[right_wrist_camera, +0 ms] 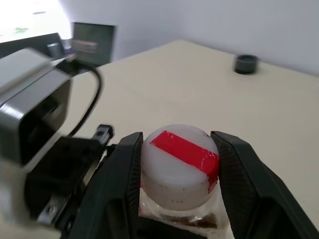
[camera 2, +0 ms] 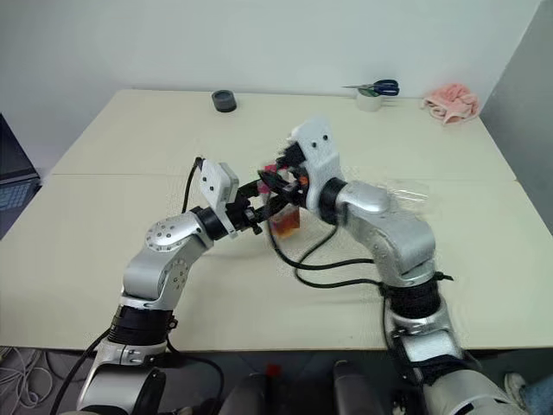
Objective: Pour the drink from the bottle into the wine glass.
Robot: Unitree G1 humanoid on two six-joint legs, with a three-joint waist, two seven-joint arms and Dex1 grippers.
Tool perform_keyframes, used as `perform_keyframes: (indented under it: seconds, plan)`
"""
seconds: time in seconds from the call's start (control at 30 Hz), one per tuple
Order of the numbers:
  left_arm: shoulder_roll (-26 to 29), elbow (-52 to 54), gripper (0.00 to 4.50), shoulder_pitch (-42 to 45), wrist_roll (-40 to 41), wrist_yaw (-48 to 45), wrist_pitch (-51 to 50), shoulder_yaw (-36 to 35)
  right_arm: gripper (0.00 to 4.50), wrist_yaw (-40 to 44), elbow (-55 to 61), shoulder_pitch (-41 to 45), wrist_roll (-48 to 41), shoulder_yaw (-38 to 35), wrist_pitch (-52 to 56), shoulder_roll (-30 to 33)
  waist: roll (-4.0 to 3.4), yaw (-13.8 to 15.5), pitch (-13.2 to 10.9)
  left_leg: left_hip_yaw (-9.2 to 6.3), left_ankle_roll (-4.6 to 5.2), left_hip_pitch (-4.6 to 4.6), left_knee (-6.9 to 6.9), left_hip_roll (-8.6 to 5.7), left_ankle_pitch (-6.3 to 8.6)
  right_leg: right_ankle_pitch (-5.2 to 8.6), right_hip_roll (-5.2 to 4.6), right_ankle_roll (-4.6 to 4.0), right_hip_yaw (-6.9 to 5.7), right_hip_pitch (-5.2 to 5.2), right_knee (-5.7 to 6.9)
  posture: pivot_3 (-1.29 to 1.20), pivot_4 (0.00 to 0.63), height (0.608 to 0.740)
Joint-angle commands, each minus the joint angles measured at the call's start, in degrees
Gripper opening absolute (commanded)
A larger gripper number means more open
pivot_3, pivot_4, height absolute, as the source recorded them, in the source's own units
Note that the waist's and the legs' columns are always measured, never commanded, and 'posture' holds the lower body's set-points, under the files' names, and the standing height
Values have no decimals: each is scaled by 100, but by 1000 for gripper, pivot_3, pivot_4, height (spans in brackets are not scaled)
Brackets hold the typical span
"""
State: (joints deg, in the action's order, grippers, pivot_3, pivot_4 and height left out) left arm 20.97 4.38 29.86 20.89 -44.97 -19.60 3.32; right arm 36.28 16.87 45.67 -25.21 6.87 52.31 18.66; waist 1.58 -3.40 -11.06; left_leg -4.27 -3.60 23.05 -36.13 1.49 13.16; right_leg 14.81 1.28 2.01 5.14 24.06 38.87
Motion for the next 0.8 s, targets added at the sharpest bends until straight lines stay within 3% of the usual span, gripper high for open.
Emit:
perform_keyframes:
  seconds: [0.03, 0.23, 0.37, 0.5, 0.53, 0.73, 0.8]
  plan:
    - [97, 373, 1943, 163, 333, -89, -211, -185, 1809, 1943, -167, 105, -584, 317, -655, 483, 1, 9, 0, 1, 1, 0, 1, -2, 0, 1, -2, 1, 1, -2, -3, 0, 150, 740]
    - [262, 691, 1942, 126, 540, -205, -568, -191, 1809, 2835, -1390, 355, -34, 500, -1916, 812, 0, -129, 0, 5, 3, -16, 2, 22, 1, 1, 29, 2, 16, 0, 11, 0, 150, 740]
    - [283, 766, 1941, 103, 556, -202, -656, -230, 1809, 2814, -1605, 400, 119, 462, -2156, 830, 0, -130, 0, 5, 2, -13, 1, 21, 1, 2, 28, 1, 19, 1, 11, 0, 150, 740]
    - [272, 738, 1940, 86, 508, -160, -647, -231, 1809, 2706, -1386, 360, -325, 112, -1797, 825, 0, -116, 0, 7, 2, -10, 0, 14, 1, 0, 17, 0, 19, 1, 9, 0, 150, 740]
    - [265, 737, 1940, 73, 501, -150, -645, -229, 2370, 2539, -1253, 326, -498, -85, -1650, 790, 0, -113, 0, 7, 2, -10, 0, 13, 1, 0, 16, -1, 19, 1, 9, 0, 150, 740]
    - [253, 628, 1912, 84, 479, -109, -591, -205, 4299, 1385, -42, 157, -877, -776, -816, 928, -1, -89, 0, 4, 2, -9, 0, 12, 1, 2, 14, 1, 16, 2, 11, 0, 150, 740]
    - [245, 581, 1912, 94, 458, -116, -565, -204, 4500, 886, 337, 162, -1017, -941, -434, 872, -1, -89, 0, 5, 2, -10, 0, 12, 0, 2, 14, 2, 18, 1, 11, 0, 150, 740]
